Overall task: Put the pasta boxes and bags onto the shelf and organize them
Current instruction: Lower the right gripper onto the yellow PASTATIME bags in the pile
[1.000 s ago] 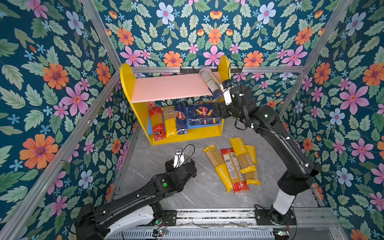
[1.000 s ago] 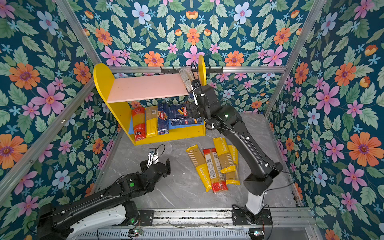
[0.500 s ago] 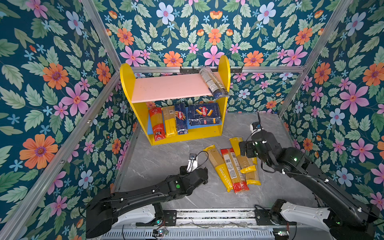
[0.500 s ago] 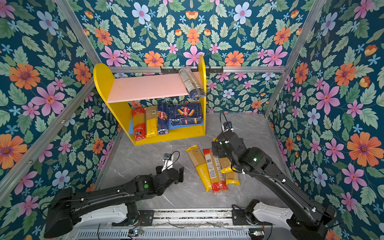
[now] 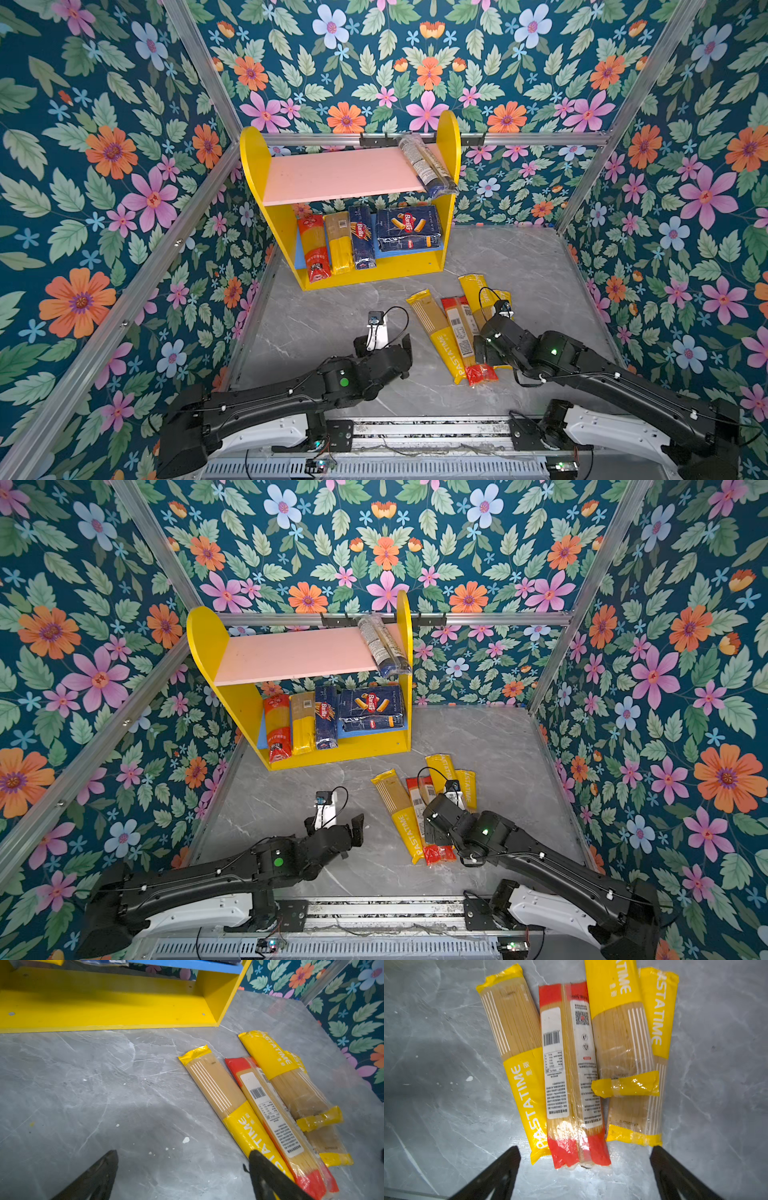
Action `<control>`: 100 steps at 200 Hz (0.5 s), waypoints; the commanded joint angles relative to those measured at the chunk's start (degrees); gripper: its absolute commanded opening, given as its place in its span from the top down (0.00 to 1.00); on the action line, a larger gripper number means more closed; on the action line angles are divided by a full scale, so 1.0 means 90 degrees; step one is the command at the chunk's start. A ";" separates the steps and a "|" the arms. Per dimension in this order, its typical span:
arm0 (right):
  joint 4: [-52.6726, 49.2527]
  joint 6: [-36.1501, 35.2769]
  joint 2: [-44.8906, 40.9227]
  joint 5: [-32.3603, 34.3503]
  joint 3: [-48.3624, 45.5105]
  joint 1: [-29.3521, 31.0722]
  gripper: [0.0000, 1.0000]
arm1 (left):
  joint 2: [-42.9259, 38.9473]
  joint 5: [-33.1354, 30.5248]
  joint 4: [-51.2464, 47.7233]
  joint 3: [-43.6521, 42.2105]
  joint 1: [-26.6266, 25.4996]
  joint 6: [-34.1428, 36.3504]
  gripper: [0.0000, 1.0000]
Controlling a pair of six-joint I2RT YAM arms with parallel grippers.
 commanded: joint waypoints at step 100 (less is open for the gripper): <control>0.1475 0.0550 0.1436 -0.0692 -0.0650 -0.0015 0.01 | -0.1495 -0.0830 -0.1900 -0.0219 0.0003 -0.0632 0.00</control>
